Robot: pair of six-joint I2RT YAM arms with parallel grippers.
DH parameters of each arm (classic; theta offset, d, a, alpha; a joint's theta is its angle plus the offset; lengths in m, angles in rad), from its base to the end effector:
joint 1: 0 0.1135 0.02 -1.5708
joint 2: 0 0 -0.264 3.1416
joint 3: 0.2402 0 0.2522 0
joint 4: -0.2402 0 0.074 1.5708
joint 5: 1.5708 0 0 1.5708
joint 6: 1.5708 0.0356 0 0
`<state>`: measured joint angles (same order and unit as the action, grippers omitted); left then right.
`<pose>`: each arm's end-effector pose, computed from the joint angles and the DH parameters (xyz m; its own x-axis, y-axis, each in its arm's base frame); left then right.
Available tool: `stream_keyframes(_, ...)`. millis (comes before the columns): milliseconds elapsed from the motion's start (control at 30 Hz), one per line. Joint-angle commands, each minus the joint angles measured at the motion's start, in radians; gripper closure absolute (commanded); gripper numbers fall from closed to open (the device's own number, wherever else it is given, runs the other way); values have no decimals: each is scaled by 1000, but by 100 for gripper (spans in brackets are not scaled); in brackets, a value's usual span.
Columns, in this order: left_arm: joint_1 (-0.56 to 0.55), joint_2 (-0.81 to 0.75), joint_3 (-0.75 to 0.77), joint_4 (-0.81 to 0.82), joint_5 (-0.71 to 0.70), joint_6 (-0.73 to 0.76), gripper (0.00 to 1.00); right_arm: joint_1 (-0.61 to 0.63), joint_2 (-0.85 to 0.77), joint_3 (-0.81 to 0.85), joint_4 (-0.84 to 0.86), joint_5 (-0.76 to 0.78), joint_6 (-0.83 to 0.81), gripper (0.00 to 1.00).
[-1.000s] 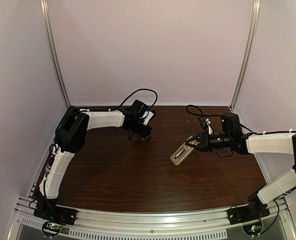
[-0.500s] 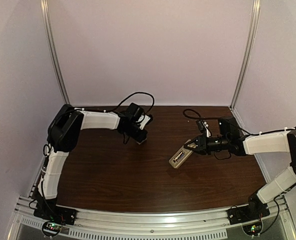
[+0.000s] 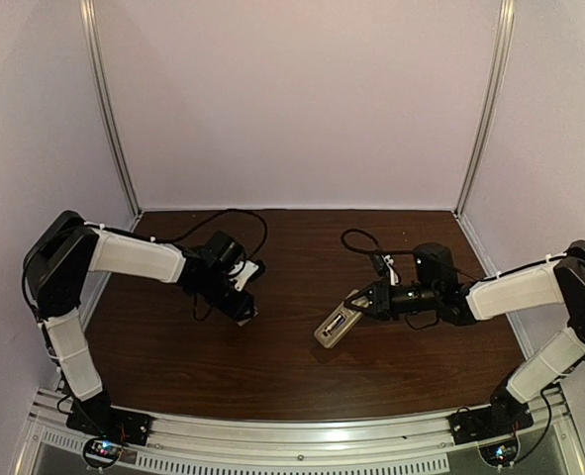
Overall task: Load the batteries into the remote control
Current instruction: Move the battery cover to the center of the board, then pass from the right arm to the left
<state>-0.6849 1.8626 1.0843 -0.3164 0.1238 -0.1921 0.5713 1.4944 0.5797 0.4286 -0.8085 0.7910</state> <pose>0.2781 -0.2328 0.1399 -0.8039 0.4120 -0.4289 0.5278 0.8266 -0.1952 0.2250 0.1752 0.1732 -0.9243 -0.0104 -0.3814 -0.3613 0.3450 0.8663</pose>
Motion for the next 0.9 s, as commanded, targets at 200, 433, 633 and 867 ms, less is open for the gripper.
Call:
stream_keyframes(200,-194,-349,-170,276,-34,87,12,85,63,-57,297,167,201,100)
stream_keyframes(433,-371,-331,-199,462,-76,82,3,124,93,-67,410,207,282,100)
stream_keyframes(633,-395,-226,-116,449,-177,66,4,165,120,-59,471,196,325,100)
stream_keyframes(867,-396,-119,-28,395,-140,117,9,196,117,-55,483,199,341,100)
